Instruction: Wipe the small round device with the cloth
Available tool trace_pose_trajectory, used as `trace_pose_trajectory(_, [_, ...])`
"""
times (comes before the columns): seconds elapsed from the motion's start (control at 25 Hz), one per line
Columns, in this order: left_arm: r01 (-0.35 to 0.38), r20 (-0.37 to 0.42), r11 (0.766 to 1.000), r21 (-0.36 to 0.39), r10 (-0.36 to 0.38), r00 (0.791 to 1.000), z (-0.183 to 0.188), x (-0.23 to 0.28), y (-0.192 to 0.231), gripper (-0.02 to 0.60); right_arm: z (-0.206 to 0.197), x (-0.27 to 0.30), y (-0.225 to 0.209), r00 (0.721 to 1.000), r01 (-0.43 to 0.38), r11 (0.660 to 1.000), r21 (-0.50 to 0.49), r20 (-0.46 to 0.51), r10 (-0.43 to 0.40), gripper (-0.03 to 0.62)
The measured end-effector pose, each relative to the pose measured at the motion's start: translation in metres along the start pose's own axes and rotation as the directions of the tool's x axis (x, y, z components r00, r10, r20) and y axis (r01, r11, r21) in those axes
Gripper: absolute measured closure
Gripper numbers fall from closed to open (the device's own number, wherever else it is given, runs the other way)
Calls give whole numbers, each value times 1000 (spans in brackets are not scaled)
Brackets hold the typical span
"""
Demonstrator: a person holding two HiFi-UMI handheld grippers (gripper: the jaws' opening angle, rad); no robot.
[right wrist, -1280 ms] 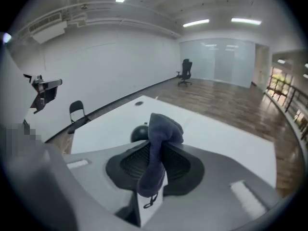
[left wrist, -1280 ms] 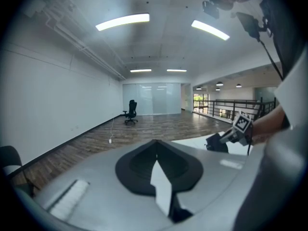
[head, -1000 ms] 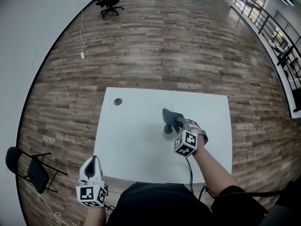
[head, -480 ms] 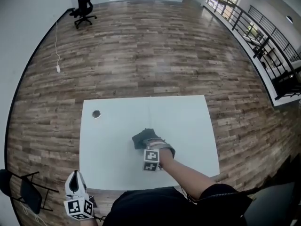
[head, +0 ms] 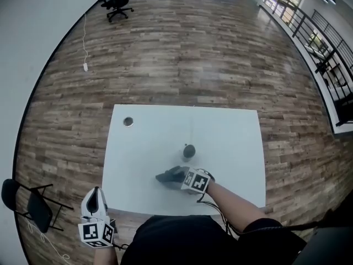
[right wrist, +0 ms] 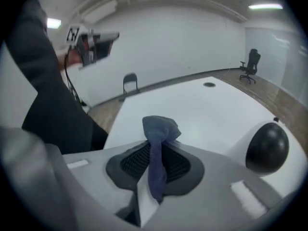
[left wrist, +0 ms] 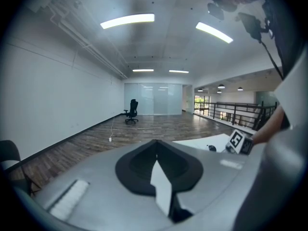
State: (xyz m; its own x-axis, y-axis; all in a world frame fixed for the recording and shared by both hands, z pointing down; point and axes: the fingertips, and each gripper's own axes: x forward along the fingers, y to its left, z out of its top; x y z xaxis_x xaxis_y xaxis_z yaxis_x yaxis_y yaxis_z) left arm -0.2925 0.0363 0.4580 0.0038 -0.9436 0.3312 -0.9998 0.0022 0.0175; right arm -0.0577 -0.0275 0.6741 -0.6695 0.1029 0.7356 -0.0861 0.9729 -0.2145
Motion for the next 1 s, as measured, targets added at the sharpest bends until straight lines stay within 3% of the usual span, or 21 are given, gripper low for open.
trace_pose_trajectory(0.12, [-5, -1, 1000, -4, 5, 1000, -2, -3, -5, 574, 42, -50, -15, 968, 30, 998, 60, 249, -44, 522])
trace_pose_trajectory(0.2, [-8, 0, 1000, -6, 8, 1000, -3, -4, -8, 574, 70, -93, -34, 931, 137, 991, 10, 340, -132, 522])
trace_pose_trajectory(0.28, [-11, -2, 1000, -9, 11, 1000, -4, -4, -9, 574, 97, -131, -56, 892, 274, 959, -66, 390, -228, 522])
trace_pose_trajectory(0.36, [-13, -2, 1000, -9, 13, 1000, -3, -4, -12, 574, 118, -157, -80, 858, 424, 890, -167, 387, -337, 522])
trace_pose_trajectory(0.44, [-17, 2, 1000, -4, 17, 1000, -1, -6, -15, 574, 120, -163, -106, 840, 528, 798, -291, 313, -442, 522])
trace_pose_trajectory(0.48, [-22, 3, 1000, -2, 22, 1000, 0, -8, -15, 574, 113, -158, -118, 838, 545, 763, -348, 258, -481, 522])
trace_pose_trajectory(0.56, [-37, 6, 999, 0, 37, 999, 1, -13, -13, 574, 93, -137, -136, 847, 518, 737, -435, 140, -513, 522])
trace_pose_trajectory(0.72, [-82, -3, 997, -4, 82, 997, -2, -30, -3, 574, 46, -96, -140, 880, 402, 778, -483, -30, -473, 522])
trace_pose_trajectory(0.88, [-118, -22, 993, -11, 118, 993, -9, -45, 1, 574, 28, -97, -139, 881, 438, 818, -373, -2, -473, 525])
trace_pose_trajectory(1.0, [-125, -36, 992, -9, 125, 991, -12, -50, -3, 574, 23, -107, -145, 883, 462, 859, -221, 28, -468, 525])
